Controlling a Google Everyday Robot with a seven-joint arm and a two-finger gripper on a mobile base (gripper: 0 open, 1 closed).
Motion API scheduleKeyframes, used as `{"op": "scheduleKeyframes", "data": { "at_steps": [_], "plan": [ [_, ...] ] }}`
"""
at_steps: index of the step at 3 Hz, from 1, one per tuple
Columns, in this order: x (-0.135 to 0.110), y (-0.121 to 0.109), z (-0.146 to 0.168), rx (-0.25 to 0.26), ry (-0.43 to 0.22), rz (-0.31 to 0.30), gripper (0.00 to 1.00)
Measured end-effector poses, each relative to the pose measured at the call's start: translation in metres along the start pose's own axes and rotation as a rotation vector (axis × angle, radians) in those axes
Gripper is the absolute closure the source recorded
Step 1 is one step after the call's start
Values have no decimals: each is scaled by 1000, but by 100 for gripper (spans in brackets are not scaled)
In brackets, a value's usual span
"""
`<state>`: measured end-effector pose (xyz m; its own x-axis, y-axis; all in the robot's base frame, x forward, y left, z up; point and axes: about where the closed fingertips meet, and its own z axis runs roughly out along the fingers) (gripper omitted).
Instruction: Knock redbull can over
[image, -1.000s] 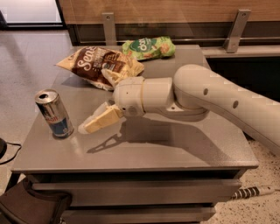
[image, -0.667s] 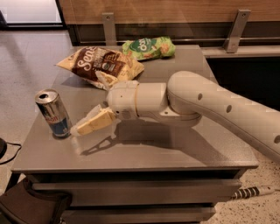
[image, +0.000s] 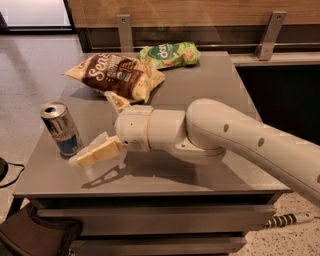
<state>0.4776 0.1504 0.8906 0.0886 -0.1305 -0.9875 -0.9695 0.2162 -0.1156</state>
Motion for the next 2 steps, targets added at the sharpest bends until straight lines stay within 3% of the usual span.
{"op": "scheduleKeyframes", "data": {
  "at_steps": [2],
  "plan": [
    [10,15,28,-26,-9,29,0]
  ]
}}
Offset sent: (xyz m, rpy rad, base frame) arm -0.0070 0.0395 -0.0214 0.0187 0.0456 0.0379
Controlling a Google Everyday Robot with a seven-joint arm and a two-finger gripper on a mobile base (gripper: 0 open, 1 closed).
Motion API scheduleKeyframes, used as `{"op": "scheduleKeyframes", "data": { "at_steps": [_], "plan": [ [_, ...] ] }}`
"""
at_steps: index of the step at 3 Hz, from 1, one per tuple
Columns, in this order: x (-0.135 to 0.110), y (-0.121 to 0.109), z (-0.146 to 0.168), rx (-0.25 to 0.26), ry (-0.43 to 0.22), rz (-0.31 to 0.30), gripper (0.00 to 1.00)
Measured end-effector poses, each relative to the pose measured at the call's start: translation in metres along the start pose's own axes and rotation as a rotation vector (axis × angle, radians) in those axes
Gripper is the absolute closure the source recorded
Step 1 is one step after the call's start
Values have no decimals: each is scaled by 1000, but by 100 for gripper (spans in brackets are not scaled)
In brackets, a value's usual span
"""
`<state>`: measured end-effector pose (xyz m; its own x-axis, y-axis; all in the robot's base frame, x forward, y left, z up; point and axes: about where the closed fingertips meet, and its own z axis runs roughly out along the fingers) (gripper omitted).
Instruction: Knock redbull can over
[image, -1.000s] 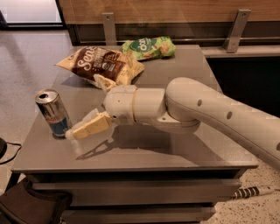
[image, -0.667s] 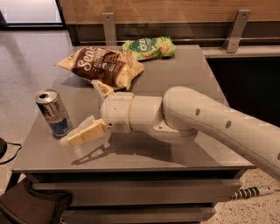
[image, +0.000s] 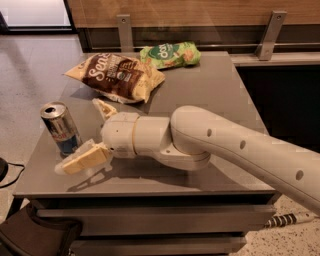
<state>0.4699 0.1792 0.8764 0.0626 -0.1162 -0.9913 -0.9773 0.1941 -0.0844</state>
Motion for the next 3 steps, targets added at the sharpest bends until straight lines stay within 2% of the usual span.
{"op": "scheduleKeyframes", "data": {
  "at_steps": [1,2,3],
  "plan": [
    [1,2,9,-9,3,0,15],
    [3,3,14,-23,2,5,39],
    [1,5,16,-27,2,3,70]
  ]
}}
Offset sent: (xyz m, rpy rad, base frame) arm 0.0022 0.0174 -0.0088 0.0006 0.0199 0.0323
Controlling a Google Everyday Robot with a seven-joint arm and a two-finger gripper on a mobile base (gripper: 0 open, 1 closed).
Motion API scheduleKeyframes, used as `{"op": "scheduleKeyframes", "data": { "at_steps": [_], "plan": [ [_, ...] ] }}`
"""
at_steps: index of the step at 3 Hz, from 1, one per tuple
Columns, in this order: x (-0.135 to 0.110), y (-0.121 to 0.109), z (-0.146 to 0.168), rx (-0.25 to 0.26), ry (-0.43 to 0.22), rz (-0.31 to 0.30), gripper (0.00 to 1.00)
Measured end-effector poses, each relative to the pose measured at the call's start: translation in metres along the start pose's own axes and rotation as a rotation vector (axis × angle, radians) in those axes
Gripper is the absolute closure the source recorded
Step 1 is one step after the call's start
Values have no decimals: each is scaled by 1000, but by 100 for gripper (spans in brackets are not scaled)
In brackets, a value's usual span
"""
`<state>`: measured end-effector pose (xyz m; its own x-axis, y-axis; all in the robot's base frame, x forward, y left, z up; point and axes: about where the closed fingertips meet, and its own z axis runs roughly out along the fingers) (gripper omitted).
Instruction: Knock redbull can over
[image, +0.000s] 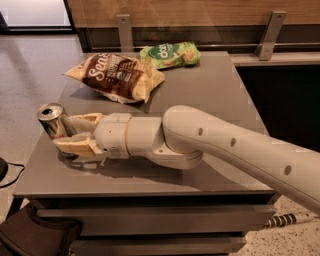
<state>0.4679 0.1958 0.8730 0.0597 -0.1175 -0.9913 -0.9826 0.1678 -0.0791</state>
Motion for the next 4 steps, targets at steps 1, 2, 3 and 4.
{"op": "scheduleKeyframes", "data": {
  "at_steps": [1,2,3,4],
  "plan": [
    [-1,1,1,-2,0,-1,93],
    [-1,2,2,-5,0,-2,100],
    [-2,2,1,-3,4,-3,100],
    [-20,-8,-20,25,96,-22,100]
  ]
}}
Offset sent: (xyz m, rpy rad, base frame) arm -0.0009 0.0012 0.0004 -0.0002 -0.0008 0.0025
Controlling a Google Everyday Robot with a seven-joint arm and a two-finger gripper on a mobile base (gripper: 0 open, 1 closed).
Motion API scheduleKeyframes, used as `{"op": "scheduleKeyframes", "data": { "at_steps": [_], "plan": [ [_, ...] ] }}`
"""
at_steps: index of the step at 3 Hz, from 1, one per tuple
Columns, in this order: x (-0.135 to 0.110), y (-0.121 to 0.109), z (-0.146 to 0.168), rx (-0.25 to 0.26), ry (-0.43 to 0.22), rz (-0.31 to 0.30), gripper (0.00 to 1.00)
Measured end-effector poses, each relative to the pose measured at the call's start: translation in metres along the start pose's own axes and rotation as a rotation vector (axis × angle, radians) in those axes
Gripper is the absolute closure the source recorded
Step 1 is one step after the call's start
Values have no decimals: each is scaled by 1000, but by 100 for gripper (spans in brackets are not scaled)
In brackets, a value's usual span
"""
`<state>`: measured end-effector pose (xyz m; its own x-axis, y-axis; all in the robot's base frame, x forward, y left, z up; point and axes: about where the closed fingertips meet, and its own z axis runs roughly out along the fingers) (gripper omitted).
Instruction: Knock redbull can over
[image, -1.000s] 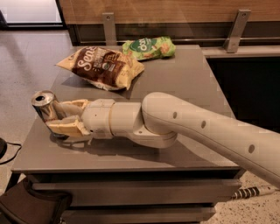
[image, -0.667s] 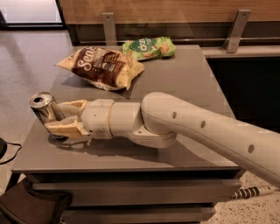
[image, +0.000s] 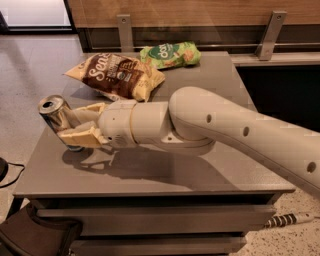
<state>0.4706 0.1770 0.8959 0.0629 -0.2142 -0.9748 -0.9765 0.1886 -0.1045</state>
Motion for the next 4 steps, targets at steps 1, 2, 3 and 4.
{"op": "scheduleKeyframes", "data": {
  "at_steps": [1,2,3,4],
  "plan": [
    [-33,-4,-25,20,196,-108,100],
    [-43,-11,-33,24,321,-158,100],
    [-38,-25,-37,25,442,-149,100],
    [-27,-41,-38,35,551,-123,100]
  ]
}}
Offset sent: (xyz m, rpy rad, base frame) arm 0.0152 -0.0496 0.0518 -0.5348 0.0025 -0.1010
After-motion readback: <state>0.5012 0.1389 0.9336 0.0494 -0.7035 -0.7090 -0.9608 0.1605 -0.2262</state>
